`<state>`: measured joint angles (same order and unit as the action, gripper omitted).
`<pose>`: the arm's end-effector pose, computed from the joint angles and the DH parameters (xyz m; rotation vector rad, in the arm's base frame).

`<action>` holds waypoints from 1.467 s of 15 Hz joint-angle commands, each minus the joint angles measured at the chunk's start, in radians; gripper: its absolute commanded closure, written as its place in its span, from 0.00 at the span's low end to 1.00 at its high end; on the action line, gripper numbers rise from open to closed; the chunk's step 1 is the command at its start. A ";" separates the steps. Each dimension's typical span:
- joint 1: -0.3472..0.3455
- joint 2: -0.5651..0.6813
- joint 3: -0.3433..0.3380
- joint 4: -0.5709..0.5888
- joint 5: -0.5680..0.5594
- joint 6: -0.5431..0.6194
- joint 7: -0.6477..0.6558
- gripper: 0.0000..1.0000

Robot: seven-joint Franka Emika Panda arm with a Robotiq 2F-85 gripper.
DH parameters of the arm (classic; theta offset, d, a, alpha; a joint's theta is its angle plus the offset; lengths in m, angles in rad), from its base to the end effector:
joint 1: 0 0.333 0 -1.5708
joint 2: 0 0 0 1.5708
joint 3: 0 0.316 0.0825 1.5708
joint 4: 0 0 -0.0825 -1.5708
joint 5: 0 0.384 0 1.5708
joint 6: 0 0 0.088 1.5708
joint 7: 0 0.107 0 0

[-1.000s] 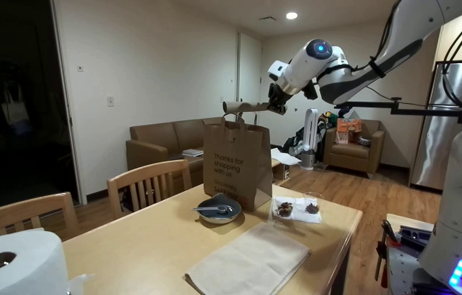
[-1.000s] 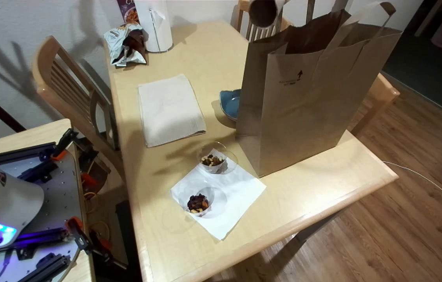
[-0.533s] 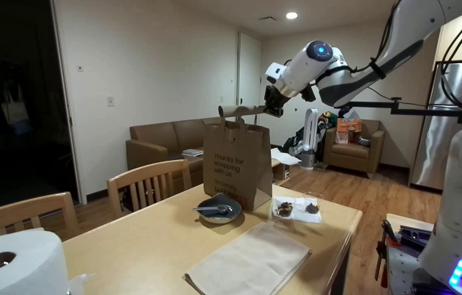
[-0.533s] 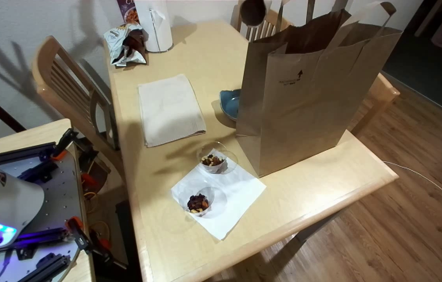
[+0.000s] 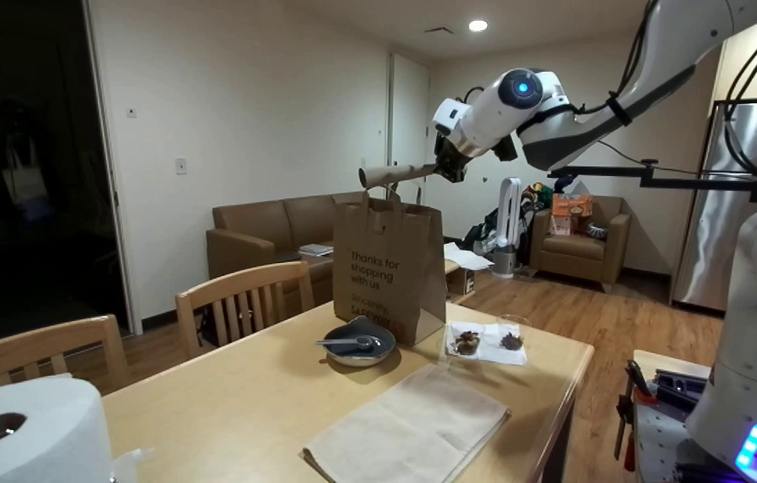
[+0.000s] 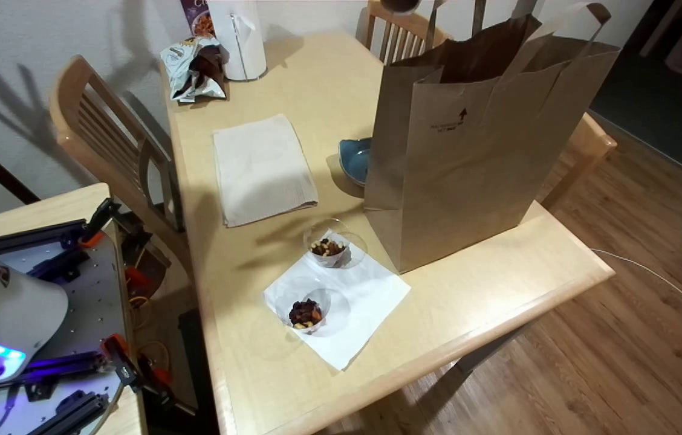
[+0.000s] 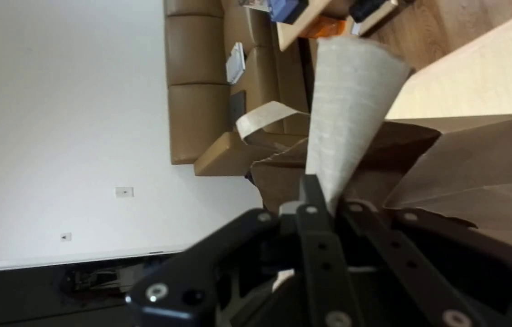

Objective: Move the roll to the left

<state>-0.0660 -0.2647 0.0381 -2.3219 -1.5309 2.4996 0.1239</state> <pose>0.4975 -0.0066 0.4884 1.7567 0.9493 0.4331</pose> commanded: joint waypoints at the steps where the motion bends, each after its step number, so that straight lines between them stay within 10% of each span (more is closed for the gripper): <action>1: 0.057 0.004 0.057 0.017 -0.162 -0.194 0.091 0.99; 4: 0.114 0.045 0.103 0.019 -0.280 -0.363 0.122 0.99; 12: 0.172 0.074 0.087 0.003 -0.285 -0.340 0.073 0.99; 22: 0.239 0.311 0.151 0.020 -0.644 -0.556 0.026 0.99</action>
<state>0.1578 -0.0450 0.1801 -2.3209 -2.0568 1.9944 0.1694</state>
